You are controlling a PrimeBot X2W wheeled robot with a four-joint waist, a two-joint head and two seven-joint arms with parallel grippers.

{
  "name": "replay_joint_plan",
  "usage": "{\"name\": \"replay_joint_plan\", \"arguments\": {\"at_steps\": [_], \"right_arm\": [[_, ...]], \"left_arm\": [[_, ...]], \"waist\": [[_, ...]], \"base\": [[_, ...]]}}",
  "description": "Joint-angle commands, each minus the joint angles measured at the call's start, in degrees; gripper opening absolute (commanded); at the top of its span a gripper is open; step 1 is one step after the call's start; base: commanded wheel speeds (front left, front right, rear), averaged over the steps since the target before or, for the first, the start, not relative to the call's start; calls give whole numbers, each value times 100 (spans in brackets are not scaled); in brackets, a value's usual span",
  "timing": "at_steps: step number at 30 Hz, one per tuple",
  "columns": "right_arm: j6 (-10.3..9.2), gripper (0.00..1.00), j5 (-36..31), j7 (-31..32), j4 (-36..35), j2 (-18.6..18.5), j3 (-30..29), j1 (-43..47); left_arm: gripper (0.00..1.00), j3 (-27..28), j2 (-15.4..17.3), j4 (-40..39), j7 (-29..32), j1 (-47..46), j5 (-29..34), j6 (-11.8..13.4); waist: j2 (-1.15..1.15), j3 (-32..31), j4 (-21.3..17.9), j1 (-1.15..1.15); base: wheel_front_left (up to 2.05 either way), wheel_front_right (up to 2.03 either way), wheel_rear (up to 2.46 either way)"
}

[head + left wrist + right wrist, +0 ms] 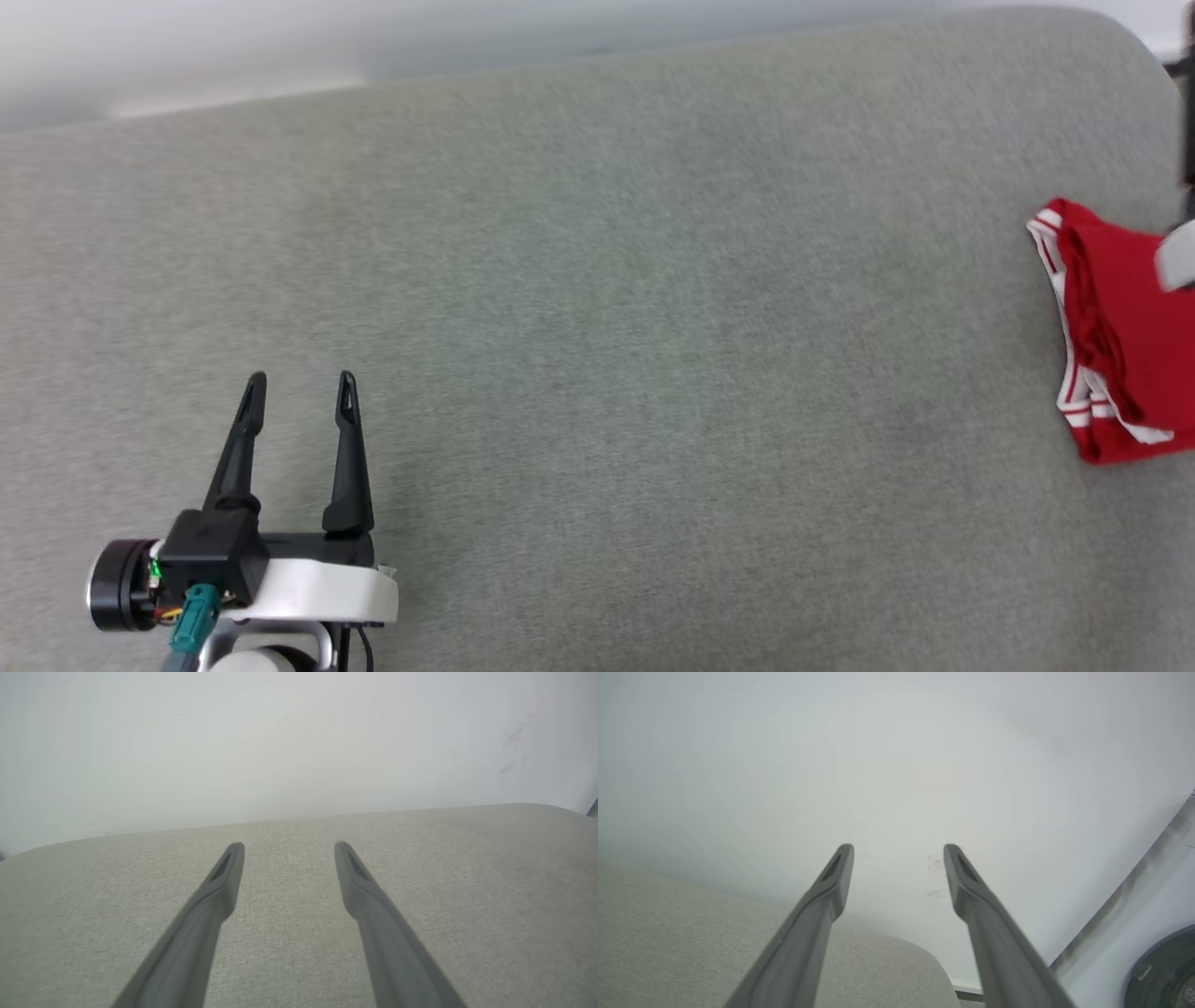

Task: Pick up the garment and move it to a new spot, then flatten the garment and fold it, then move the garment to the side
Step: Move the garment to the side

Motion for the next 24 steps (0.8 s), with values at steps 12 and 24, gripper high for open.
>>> {"name": "replay_joint_plan", "arguments": {"at_steps": [12, 24], "right_arm": [[-4, 100, 223, -213, -1200, 1363, 46, 2148], [-4, 100, 386, -216, -1546, 1841, 72, 3838]], "left_arm": [[100, -173, -60, 299, -13, 316, -92, 7], [100, -205, -72, 640, -13, 721, -157, 57]], "waist": [[0, -993, 803, 0], [0, -1602, 859, 0]], "base": [[0, 0, 0], [0, 0, 0]]}}
